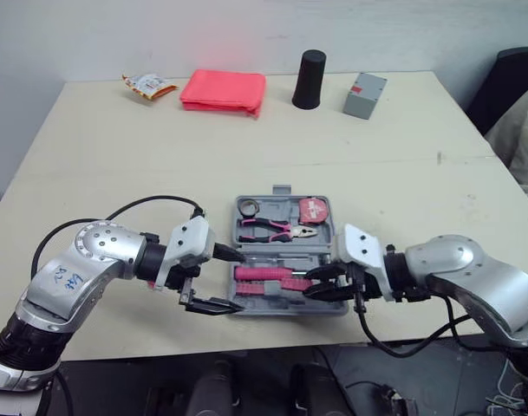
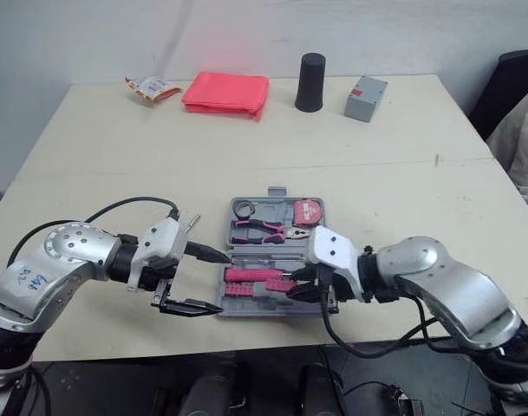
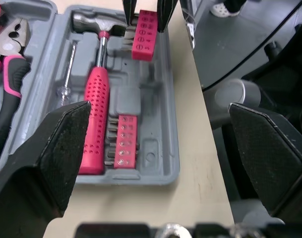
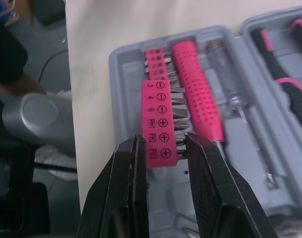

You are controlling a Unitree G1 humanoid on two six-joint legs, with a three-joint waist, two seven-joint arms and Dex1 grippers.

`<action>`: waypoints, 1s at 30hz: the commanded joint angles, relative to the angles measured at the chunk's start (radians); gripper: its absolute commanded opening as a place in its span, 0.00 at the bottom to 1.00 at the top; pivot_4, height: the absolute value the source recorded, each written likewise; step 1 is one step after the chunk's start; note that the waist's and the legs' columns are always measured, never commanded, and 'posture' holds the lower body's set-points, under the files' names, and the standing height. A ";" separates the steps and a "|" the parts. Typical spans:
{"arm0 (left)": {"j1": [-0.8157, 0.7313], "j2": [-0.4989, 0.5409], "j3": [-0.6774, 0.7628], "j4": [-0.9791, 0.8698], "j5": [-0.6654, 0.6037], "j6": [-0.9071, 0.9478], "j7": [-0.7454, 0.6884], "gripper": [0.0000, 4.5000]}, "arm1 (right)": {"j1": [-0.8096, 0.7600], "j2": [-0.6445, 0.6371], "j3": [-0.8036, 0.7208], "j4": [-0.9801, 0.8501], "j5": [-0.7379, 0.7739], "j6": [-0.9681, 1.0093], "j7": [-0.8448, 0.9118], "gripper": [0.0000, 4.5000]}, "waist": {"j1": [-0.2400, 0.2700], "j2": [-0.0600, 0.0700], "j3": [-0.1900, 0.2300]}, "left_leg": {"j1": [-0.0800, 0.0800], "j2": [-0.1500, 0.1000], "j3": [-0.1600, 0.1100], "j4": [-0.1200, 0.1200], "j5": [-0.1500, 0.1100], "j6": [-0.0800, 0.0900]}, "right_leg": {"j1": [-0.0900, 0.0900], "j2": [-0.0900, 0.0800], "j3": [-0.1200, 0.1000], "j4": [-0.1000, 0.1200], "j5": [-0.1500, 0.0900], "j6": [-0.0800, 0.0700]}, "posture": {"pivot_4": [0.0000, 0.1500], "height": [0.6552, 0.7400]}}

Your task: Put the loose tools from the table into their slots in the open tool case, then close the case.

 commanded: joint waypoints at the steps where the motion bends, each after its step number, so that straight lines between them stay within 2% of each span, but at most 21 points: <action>1: 0.033 0.019 0.026 -0.074 0.011 -0.030 0.003 1.00 | -0.027 -0.017 0.051 0.022 -0.069 -0.060 0.050 0.16 | -0.001 0.000 0.000 | 0.000 0.000 0.000 0.000 0.000 0.000 | 0.000 0.000 0.000 0.000 0.000 0.000 | 1.00 0.95; 12: 0.027 0.002 0.019 -0.100 0.030 -0.023 0.054 1.00 | -0.092 0.036 0.166 0.246 -0.274 -0.263 0.144 0.16 | -0.002 0.000 0.000 | 0.000 0.002 0.001 0.007 -0.005 0.000 | 0.000 0.002 -0.001 0.004 0.000 0.000 | 1.00 0.95; 30: 0.021 -0.016 0.007 -0.103 0.035 -0.020 0.083 1.00 | -0.096 0.091 0.161 0.209 -0.290 -0.213 0.181 0.16 | -0.002 0.000 0.000 | 0.001 0.002 0.002 0.009 -0.006 0.001 | 0.000 0.001 -0.001 0.006 0.000 -0.001 | 1.00 0.95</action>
